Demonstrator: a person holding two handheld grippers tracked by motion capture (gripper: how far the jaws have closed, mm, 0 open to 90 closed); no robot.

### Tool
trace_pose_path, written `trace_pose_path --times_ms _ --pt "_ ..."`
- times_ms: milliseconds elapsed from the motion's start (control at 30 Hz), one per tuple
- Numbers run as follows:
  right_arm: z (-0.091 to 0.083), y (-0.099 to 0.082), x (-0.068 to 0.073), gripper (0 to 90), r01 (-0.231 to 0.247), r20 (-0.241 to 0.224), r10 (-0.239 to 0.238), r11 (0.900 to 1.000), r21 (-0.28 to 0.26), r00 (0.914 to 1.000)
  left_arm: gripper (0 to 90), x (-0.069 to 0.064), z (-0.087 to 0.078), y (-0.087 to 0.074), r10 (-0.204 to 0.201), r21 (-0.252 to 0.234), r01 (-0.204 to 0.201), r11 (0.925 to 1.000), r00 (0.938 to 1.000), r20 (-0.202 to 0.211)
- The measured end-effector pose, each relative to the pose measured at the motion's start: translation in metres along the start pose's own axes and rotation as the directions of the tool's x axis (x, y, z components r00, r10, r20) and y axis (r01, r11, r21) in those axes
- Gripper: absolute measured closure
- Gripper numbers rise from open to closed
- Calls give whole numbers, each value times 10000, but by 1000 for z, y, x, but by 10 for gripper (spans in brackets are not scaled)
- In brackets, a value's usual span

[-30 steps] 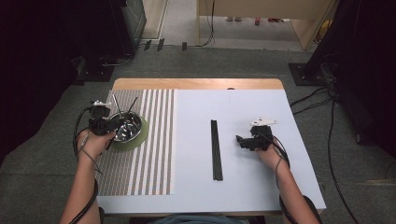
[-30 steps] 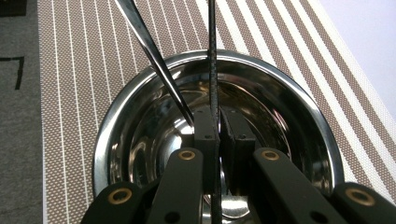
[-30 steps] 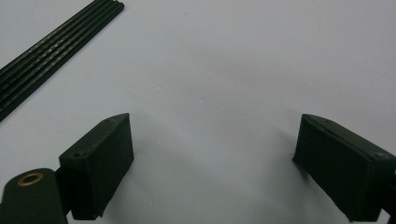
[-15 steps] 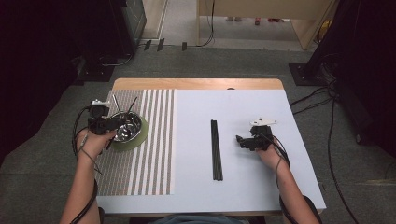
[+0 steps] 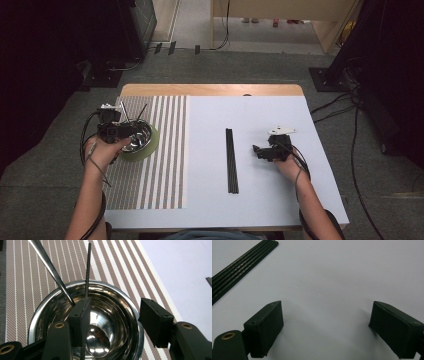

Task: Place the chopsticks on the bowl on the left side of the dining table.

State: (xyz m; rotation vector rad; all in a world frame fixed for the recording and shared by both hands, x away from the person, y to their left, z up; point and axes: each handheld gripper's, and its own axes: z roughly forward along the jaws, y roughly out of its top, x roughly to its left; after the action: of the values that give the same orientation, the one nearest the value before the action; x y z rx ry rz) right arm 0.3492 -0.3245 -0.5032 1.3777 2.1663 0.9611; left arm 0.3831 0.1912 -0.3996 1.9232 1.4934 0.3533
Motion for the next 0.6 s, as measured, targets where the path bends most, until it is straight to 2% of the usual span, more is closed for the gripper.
trace_pose_path --times_ms 167,367,467,600 --pt "0 0 0 111 4 0 -4 10000 -1 10000 398 -6 -2 2 46 -10 -45 10000 9999 163" --pt "0 0 0 111 2 -1 -2 10000 -5 10000 384 -12 1 3 -67 349 53 9994 9991 412" --pt "0 0 0 111 2 0 -2 10000 0 10000 374 -15 1 3 -112 351 94 9993 9986 518" --pt "0 0 0 111 -1 1 1 10000 -6 10000 369 -20 2 4 101 249 -113 9996 9989 468"
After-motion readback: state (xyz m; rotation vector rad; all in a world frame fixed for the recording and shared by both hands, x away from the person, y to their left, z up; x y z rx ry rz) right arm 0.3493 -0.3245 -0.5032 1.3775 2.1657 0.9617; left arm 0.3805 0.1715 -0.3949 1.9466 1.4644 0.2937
